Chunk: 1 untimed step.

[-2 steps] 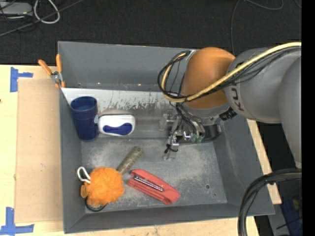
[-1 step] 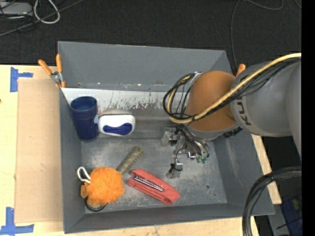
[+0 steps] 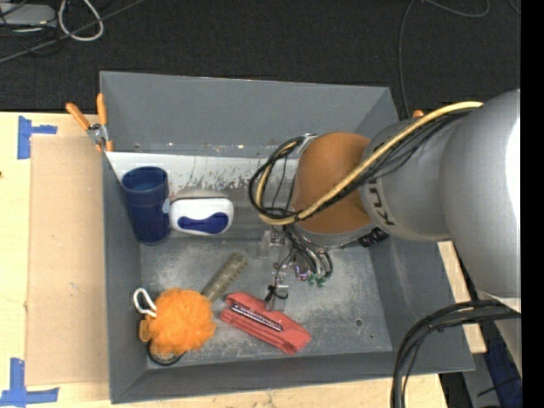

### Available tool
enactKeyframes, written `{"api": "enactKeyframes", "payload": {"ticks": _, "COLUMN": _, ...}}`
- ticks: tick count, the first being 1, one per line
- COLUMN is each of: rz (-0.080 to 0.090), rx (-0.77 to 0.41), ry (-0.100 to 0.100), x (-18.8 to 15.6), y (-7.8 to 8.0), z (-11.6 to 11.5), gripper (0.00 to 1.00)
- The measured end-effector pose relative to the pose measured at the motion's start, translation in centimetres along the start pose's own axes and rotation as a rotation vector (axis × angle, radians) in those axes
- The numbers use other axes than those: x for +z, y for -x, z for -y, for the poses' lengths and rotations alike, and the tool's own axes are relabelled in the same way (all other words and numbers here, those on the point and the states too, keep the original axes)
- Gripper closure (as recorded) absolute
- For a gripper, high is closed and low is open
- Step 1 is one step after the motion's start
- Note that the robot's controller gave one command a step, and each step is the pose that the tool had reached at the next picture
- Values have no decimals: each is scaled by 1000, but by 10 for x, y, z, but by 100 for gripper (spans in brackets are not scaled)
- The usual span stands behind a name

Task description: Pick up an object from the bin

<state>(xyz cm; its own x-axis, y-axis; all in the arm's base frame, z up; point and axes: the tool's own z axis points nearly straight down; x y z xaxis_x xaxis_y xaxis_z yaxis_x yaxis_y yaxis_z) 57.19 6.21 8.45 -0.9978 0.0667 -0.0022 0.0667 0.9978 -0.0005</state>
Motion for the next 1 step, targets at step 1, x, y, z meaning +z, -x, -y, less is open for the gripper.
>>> {"api": "enactKeyframes", "payload": {"ticks": 1, "rz": 8, "rx": -22, "ry": 1, "x": 5, "y": -11, "z": -10, "gripper": 0}}
